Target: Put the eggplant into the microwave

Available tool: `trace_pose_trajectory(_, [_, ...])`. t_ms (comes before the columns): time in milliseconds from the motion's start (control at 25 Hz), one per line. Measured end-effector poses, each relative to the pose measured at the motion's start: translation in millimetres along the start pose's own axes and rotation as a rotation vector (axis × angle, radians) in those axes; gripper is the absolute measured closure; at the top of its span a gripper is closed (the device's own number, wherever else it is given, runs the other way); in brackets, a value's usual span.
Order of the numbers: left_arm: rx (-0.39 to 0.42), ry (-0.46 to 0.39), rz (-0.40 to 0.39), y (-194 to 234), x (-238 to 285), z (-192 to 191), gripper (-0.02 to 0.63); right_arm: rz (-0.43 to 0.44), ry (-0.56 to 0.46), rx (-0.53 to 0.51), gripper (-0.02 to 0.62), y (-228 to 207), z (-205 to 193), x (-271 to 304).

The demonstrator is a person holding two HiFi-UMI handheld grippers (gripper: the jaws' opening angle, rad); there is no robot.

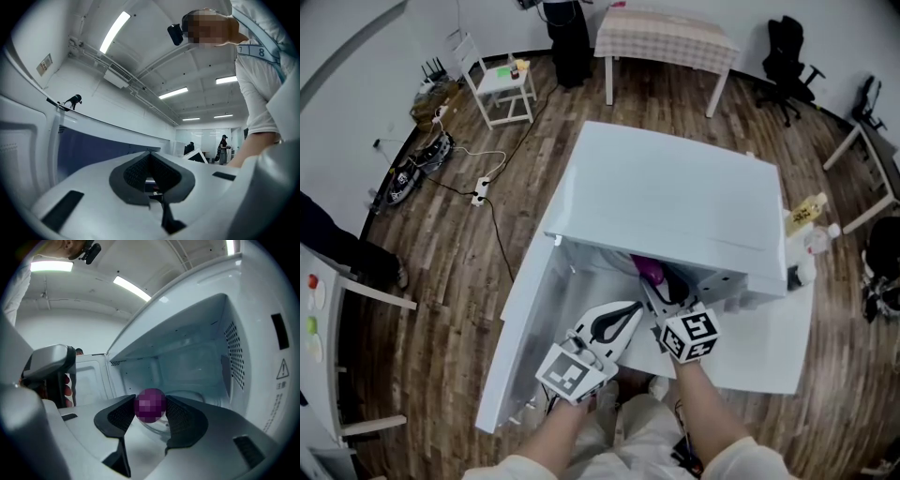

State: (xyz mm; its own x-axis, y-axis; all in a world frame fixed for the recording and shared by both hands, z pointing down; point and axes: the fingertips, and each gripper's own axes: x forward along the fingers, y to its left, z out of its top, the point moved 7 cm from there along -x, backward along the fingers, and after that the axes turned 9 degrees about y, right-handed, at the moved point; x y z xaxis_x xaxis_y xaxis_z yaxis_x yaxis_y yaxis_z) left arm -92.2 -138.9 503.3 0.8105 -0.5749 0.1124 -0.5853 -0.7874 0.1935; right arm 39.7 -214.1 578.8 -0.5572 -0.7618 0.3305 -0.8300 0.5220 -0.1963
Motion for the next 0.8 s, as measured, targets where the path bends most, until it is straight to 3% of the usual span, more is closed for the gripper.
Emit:
trace_pose_trajectory(520, [-0.034, -0.008, 0.092, 35.3, 18.3, -13.7, 0.606, -0.06, 0.018, -0.076, 0.377, -2.6, -4.7, 19.9])
trace_pose_trajectory(800, [-0.05, 0.007, 0.126, 40.1, 26.4, -21.8, 0.606, -0.145, 0.075, -0.103, 0.377, -9.4, -8.5, 32.7])
